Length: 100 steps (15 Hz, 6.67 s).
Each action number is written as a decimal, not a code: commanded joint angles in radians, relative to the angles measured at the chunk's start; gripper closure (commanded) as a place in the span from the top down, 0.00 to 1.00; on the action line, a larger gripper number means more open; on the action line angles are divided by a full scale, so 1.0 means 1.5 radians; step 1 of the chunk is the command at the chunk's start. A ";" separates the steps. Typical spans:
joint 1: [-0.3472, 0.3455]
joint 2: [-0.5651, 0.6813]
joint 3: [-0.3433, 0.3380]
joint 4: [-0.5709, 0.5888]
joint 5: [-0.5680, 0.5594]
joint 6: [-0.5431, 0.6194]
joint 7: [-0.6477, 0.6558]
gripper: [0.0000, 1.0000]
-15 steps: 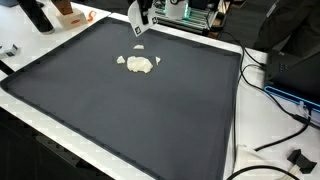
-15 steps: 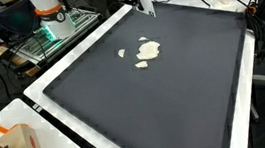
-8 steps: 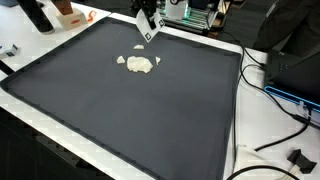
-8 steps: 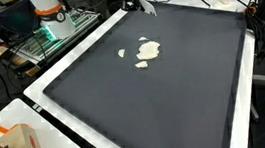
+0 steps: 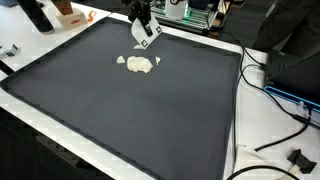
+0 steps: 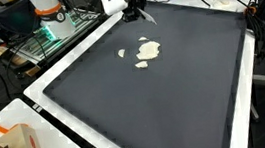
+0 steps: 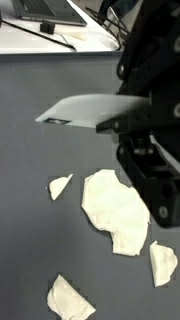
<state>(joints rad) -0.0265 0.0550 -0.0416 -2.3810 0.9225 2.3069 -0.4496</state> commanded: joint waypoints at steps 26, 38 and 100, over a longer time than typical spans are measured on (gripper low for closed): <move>-0.066 0.109 -0.028 0.038 0.255 0.005 -0.061 0.01; -0.066 0.116 -0.044 0.039 0.320 0.002 -0.024 0.01; 0.096 0.088 0.071 0.162 -1.003 -0.229 1.332 0.01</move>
<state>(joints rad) 0.0921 0.1156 0.0696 -2.2013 -0.5359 2.0394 1.5327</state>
